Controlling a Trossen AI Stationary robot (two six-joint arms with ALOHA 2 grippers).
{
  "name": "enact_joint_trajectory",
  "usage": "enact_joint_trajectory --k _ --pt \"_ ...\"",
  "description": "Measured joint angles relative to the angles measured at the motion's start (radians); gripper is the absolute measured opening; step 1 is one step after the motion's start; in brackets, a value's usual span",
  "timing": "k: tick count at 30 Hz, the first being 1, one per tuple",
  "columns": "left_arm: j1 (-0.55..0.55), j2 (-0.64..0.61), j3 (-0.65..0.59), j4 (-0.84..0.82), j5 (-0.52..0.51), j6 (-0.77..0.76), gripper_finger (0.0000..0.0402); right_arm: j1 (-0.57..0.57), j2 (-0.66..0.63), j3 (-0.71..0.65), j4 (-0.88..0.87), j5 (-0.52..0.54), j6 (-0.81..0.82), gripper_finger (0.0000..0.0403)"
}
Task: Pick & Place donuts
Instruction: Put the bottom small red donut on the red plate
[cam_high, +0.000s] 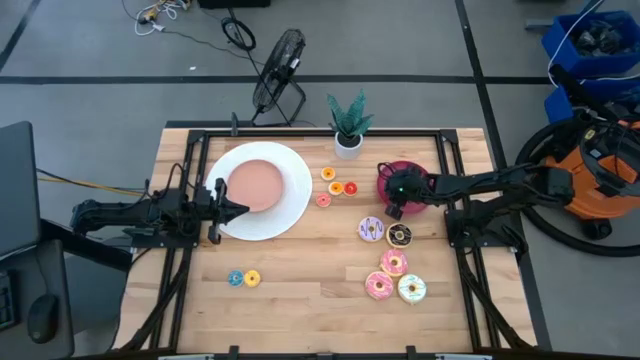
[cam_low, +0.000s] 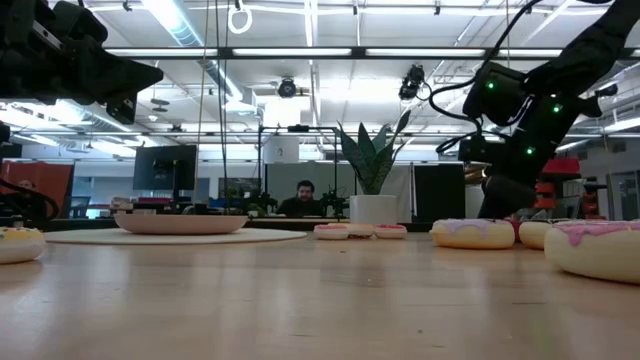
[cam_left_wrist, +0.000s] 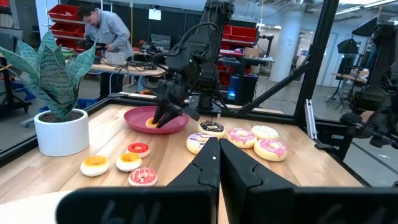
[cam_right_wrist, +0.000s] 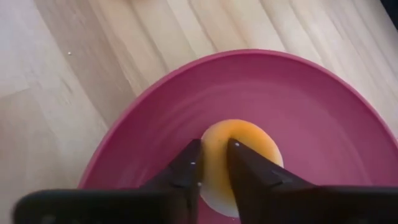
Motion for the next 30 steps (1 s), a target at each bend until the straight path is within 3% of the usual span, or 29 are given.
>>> enact_joint_trajectory --k 4,13,30 --pt "0.000 0.000 0.000 0.000 0.000 0.000 0.0007 0.000 -0.014 0.000 -0.006 0.001 0.018 0.0012" --pt "0.000 0.000 0.000 0.000 0.000 0.000 0.0007 -0.001 -0.115 -0.001 0.035 -0.095 0.111 0.0005" --pt "0.000 0.000 0.000 0.000 0.000 0.000 0.0007 -0.001 -0.166 -0.001 0.064 -0.105 0.114 0.0005"
